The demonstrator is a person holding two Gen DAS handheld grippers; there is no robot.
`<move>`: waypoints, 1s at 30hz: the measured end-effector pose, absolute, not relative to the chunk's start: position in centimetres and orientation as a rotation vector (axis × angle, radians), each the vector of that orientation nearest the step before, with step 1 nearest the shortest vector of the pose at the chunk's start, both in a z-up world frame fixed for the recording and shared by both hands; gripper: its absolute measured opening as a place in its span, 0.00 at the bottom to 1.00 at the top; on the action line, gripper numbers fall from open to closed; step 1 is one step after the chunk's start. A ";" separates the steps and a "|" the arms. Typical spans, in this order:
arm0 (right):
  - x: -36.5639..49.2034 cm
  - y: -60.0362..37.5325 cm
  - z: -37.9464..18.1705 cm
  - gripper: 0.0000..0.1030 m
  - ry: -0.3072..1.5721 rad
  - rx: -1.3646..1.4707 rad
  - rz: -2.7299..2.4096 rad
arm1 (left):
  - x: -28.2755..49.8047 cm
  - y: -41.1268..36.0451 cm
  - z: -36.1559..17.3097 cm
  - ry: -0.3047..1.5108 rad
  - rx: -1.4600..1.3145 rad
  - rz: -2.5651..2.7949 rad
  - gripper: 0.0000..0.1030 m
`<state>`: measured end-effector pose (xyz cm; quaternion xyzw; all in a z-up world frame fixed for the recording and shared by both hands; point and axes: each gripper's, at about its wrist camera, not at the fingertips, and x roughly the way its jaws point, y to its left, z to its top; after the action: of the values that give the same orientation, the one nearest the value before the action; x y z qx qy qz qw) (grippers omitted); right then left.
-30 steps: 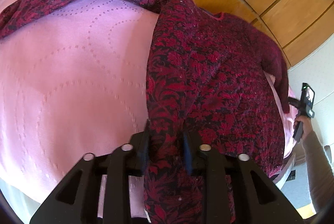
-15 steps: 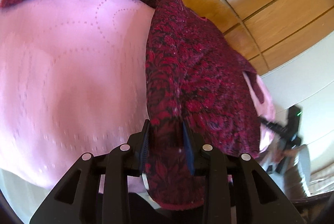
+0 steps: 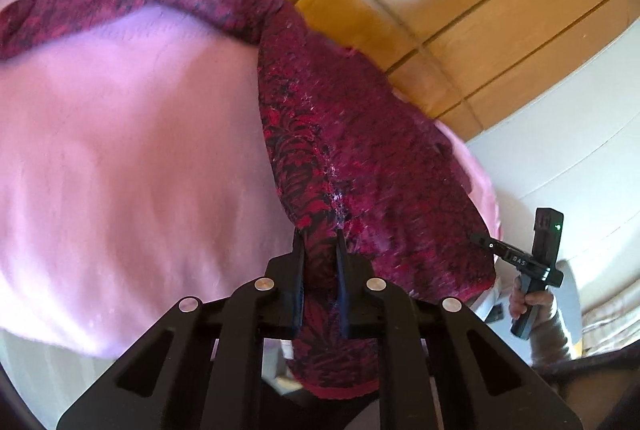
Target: Fold small clothes
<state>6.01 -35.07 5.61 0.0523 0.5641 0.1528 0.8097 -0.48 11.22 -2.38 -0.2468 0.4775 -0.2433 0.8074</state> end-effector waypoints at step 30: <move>17.2 -17.0 1.2 0.78 1.036 0.049 0.427 | 13.5 30.4 -7.2 0.754 -1.316 0.129 0.66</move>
<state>17.21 -17.03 1.15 0.0233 0.4915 0.2026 0.8467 13.47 30.42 -7.21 -0.5964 0.3417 0.0583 0.7240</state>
